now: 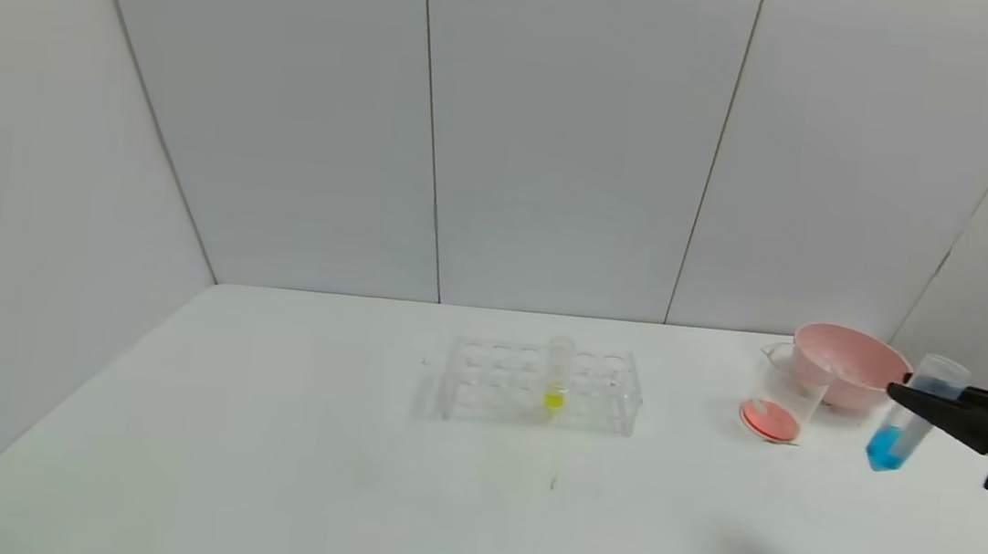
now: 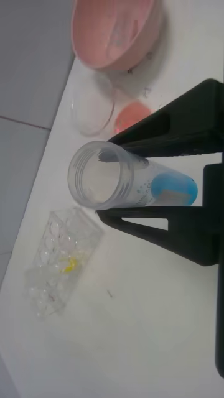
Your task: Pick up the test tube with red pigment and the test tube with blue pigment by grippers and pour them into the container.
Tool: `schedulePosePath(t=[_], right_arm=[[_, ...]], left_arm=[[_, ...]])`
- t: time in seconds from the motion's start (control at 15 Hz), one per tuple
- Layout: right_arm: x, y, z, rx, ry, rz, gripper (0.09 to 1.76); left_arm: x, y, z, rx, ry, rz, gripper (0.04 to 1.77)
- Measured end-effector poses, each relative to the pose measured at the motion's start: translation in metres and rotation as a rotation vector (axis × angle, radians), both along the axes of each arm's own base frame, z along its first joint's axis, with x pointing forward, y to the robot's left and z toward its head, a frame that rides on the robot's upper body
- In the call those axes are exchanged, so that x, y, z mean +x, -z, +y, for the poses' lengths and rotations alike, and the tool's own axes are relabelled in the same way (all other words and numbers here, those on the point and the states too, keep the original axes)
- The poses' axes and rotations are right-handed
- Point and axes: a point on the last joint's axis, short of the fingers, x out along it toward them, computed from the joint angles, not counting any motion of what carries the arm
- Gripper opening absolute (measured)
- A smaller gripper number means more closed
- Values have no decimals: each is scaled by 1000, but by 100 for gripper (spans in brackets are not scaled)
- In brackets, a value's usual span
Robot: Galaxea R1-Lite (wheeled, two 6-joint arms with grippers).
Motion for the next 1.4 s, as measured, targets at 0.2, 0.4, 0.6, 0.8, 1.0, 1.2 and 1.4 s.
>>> schedulePosePath(t=[0.2,0.4,0.6,0.8,1.0,1.2,1.4], right_arm=[[1,1,-38,-72,43,-50,51],[19,1,-60,-130,72,-69,51],[47,-2,-76,-206,84,-62,51],[82,-10,-80,-266,89,-28,51],[114,-18,-77,-325,39,-19,51],[134,-23,-73,-379,-22,27,51],[145,-34,-67,-439,-65,91,51]], left_arm=[[0,0,0,0,0,0,176],[0,0,0,0,0,0,176],[0,0,0,0,0,0,176],[0,0,0,0,0,0,176],[0,0,0,0,0,0,176],[0,0,0,0,0,0,176],[0,0,0,0,0,0,176]])
